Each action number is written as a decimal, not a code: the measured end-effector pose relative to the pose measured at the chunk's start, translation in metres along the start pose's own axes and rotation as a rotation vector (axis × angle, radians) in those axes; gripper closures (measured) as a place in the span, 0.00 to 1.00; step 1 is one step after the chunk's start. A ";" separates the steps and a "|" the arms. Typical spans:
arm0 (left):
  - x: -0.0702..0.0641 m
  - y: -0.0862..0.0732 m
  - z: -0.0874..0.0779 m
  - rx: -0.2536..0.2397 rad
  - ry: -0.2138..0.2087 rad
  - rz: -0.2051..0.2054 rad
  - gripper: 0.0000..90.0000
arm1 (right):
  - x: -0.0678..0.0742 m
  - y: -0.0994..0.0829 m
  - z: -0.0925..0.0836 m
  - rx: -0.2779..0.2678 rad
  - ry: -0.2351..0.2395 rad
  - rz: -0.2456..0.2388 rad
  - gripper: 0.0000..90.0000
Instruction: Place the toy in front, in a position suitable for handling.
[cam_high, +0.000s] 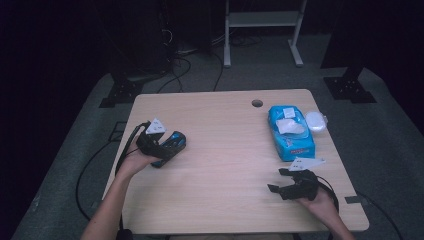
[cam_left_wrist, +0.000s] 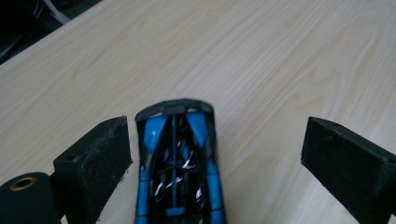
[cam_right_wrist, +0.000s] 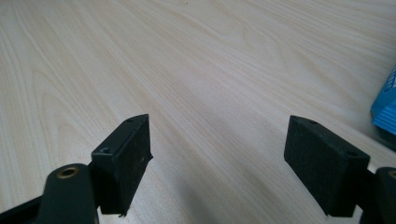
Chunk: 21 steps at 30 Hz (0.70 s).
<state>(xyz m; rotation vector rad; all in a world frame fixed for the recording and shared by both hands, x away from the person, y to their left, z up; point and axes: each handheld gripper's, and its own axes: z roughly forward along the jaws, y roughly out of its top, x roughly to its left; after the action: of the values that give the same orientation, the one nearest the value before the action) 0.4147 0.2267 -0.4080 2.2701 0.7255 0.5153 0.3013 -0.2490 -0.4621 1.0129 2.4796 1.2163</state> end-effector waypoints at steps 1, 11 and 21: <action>0.000 0.000 0.000 0.000 0.000 0.000 0.09 | 0.000 0.000 0.000 0.000 0.000 0.000 0.24; 0.013 -0.020 0.021 0.106 -0.015 -0.019 0.09 | 0.002 0.000 0.002 0.007 0.006 -0.005 0.24; 0.022 -0.031 0.038 0.173 -0.047 -0.032 0.14 | 0.002 0.000 0.003 0.013 0.014 -0.011 0.24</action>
<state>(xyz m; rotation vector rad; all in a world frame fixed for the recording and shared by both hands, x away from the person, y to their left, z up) 0.4408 0.2409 -0.4530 2.4176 0.8086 0.3959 0.3007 -0.2458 -0.4635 0.9963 2.5029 1.2097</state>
